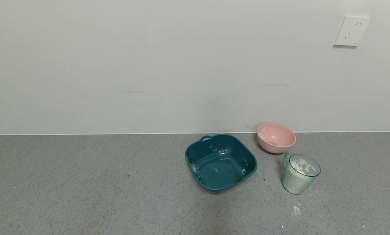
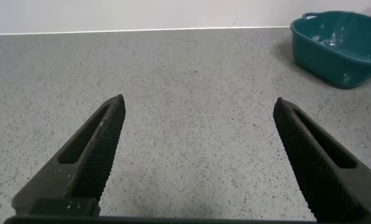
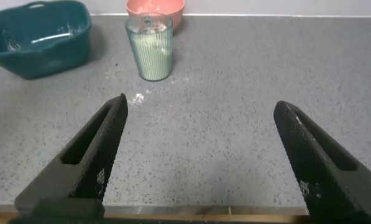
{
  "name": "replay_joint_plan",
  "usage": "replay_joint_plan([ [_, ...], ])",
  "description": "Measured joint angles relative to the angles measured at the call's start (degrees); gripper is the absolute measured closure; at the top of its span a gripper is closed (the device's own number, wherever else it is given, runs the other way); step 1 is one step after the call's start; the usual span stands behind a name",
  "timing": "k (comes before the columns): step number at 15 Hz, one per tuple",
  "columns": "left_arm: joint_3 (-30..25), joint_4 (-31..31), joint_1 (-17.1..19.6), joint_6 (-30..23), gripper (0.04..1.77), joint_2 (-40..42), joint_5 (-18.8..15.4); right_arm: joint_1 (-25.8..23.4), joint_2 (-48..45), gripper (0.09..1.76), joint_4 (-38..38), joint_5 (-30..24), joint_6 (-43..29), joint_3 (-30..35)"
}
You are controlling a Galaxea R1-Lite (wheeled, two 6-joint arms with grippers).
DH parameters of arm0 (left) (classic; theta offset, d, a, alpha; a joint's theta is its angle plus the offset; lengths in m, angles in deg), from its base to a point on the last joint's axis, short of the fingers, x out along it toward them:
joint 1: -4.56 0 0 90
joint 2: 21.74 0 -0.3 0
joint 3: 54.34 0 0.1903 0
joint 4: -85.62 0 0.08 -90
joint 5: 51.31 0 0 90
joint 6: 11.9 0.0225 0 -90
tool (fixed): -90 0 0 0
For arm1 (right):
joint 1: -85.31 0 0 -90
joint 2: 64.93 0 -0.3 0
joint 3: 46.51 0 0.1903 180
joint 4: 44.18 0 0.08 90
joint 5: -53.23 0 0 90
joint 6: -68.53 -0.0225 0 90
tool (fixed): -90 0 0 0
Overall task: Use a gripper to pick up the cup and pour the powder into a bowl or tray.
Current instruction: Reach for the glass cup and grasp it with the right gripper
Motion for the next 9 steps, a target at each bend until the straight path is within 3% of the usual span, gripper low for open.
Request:
replay_joint_plan([
  [5,0.0,0.0,0.0,0.02,0.09,0.0,-0.02,-0.48,16.35,0.14,0.77,0.06,-0.61,-6.9],
  [9,0.0,-0.02,0.0,0.0,0.09,0.0,0.0,-0.24,29.78,0.14,6.47,-0.02,-1.18,-8.77],
])
